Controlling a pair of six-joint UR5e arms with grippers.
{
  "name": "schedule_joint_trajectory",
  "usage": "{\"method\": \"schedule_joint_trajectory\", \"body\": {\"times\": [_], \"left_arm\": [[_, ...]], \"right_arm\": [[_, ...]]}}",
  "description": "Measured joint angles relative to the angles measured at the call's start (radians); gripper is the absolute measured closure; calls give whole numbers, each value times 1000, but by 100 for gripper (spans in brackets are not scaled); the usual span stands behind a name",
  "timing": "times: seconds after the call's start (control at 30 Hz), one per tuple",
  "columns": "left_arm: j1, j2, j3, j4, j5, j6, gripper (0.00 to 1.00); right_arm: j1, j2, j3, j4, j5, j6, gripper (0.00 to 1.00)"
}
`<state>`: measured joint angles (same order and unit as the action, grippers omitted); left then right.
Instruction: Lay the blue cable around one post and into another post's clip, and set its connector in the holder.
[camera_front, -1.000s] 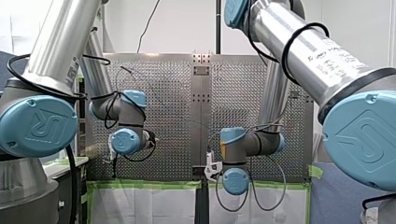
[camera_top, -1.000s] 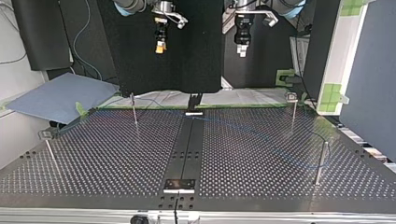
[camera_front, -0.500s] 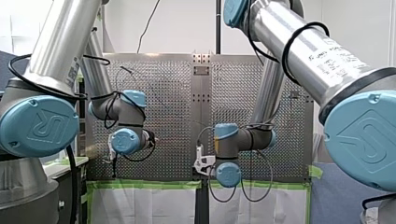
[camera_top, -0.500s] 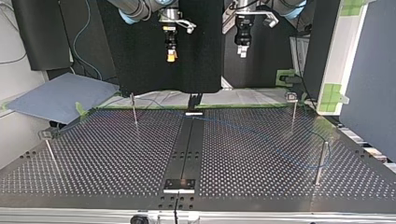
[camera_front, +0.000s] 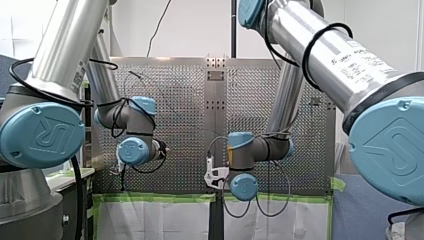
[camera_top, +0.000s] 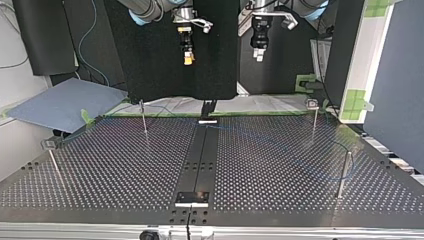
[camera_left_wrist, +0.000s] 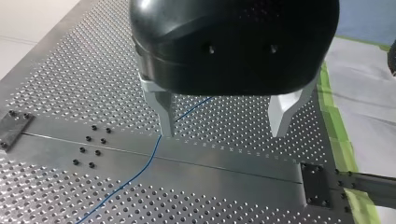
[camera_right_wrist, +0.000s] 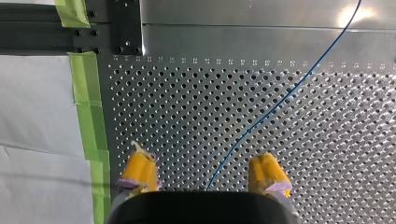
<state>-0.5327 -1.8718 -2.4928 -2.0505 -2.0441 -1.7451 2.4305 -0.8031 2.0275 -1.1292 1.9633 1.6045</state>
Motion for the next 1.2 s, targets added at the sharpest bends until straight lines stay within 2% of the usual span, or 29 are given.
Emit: {"method": "schedule_joint_trajectory", "body": {"times": [0.27, 1.2], "left_arm": [[0, 0, -1, -14, 0, 10, 0], [0, 0, -1, -14, 0, 13, 0]], "right_arm": [[9, 0, 0, 0, 16, 3, 0], [9, 0, 0, 0, 17, 3, 0]]}}
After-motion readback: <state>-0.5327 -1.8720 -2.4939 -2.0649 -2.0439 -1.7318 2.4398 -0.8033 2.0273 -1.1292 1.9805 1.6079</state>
